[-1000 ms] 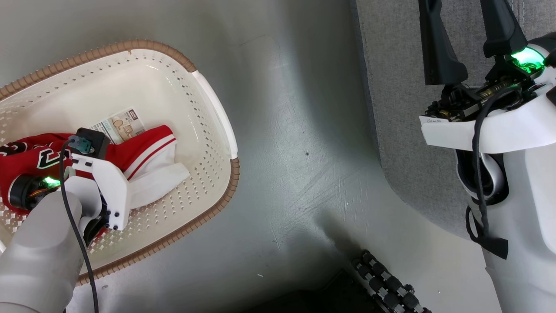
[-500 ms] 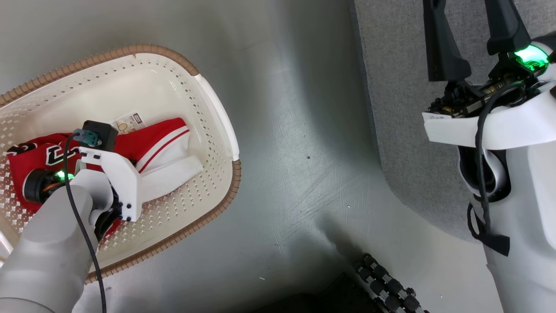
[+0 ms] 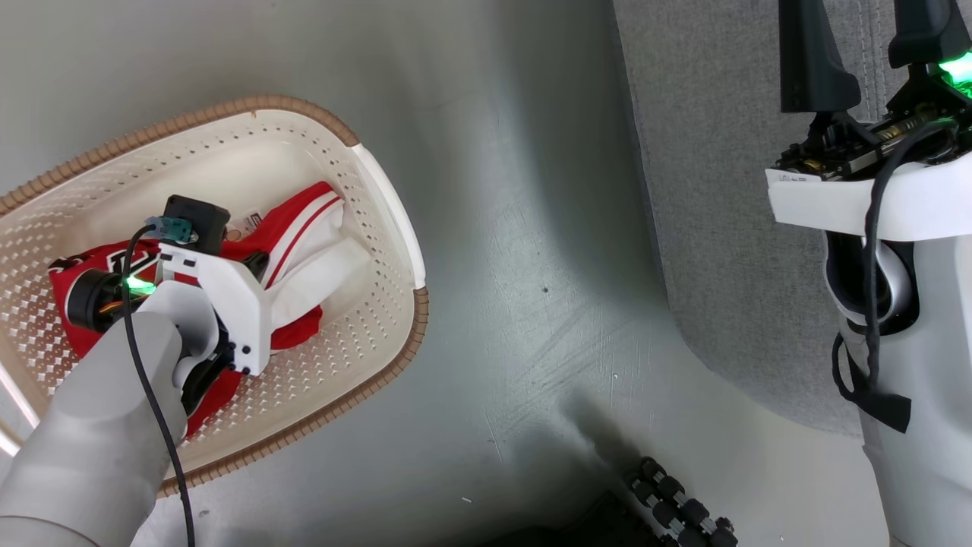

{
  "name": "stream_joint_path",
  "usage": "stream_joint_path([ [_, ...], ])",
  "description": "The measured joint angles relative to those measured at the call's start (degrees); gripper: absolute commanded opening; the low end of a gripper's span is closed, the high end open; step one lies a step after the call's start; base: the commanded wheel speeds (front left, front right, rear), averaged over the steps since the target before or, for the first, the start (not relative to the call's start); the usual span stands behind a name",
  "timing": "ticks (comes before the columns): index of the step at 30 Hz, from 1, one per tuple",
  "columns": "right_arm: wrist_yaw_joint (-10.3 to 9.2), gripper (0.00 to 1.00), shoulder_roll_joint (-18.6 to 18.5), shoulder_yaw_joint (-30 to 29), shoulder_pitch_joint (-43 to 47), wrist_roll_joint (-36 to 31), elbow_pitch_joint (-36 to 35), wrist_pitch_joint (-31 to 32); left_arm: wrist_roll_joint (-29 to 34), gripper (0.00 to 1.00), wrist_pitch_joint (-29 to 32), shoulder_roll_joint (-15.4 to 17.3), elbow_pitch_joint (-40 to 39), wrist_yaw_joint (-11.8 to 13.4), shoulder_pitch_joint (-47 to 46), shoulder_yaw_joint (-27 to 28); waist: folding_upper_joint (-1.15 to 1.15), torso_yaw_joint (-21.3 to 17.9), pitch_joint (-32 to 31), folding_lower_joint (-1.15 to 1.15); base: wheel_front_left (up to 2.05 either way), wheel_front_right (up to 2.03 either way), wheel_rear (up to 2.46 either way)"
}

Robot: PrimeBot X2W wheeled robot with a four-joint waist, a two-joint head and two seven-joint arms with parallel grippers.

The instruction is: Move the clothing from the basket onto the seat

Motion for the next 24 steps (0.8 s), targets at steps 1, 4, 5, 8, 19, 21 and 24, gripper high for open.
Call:
stream_joint_path([
  [1, 0.00, 1.00, 0.0, -0.1, 0.0, 0.0, 0.0, 0.0, -0.2, 0.00, -0.4, 0.1, -0.4, 0.0, 0.0, -0.2, 0.00, 0.1, -0.3, 0.00, 0.00, 0.00, 0.00],
  [4, 0.00, 1.00, 0.0, -0.3, 0.0, 0.0, -0.4, 0.0, -0.8, 0.00, -1.5, 0.3, -1.9, 0.0, 0.0, -1.0, 0.00, 0.4, -1.2, 0.00, 0.00, 0.00, 0.00],
  [5, 0.00, 1.00, 0.0, -0.4, -0.1, 0.0, -0.5, 0.0, -1.2, 0.00, -1.9, 0.4, -2.4, 0.0, 0.0, -1.1, 0.00, 0.5, -1.5, 0.00, 0.00, 0.00, 0.00],
  [8, 0.00, 1.00, 0.0, -0.5, -0.1, -0.3, -0.6, 0.0, -1.7, 0.00, -3.3, 1.0, -4.0, 0.0, 0.0, -2.0, 0.00, 0.9, -2.6, 0.00, 0.00, 0.00, 0.00],
  [19, 0.00, 1.00, 0.0, -1.3, 0.0, -1.0, 0.6, 0.0, -4.2, 0.00, -8.2, 2.3, -9.2, 0.0, 2.1, -4.3, 0.00, 2.4, -7.0, 0.00, 0.00, 0.00, 0.00],
  [21, 0.00, 1.00, 0.0, -1.4, 0.0, -1.0, 0.8, 0.0, -4.6, 0.00, -9.1, 2.6, -10.0, 0.0, 2.6, -4.9, 0.00, 2.8, -8.0, 0.00, 0.00, 0.00, 0.00],
  [24, 0.00, 1.00, 0.0, -1.4, 0.0, -1.0, 0.9, 0.0, -5.2, 0.00, -10.7, 3.3, -11.5, 0.0, 3.2, -5.4, 0.00, 3.3, -9.7, 0.00, 0.00, 0.00, 0.00],
])
